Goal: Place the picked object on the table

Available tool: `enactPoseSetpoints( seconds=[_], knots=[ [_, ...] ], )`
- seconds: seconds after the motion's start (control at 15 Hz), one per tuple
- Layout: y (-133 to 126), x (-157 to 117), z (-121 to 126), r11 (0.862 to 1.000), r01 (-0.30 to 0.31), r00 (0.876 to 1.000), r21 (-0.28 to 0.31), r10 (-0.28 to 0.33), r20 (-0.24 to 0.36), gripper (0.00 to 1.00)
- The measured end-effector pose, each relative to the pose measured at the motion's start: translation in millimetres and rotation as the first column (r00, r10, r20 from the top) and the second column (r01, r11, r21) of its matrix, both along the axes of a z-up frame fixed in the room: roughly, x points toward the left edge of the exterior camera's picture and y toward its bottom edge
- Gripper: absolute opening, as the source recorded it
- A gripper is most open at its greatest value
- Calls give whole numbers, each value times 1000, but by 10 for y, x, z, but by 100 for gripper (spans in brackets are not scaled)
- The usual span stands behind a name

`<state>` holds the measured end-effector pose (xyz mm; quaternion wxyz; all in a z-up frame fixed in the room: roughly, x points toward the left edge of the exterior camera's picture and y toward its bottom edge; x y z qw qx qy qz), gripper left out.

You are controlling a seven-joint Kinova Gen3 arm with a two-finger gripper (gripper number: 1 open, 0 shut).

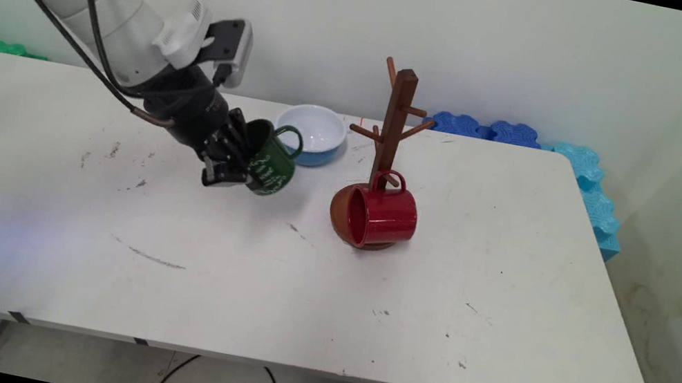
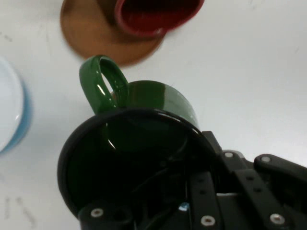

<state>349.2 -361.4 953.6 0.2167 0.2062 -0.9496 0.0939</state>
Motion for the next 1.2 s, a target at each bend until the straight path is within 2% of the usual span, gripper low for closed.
enactPoseSetpoints(
  seconds=[0.2, 0.4, 0.67, 1.2],
  knots=[
    [-148, 66, -126, 999, 46, 994, -17, -44, 97, 0],
    [-259, 95, -221, 997, 75, 985, -26, -70, 155, 0],
    [-440, 111, -387, 993, 112, 968, -28, -103, 230, 0],
    [-762, 57, -710, 985, 170, 934, 17, -167, 315, 0]
  ],
)
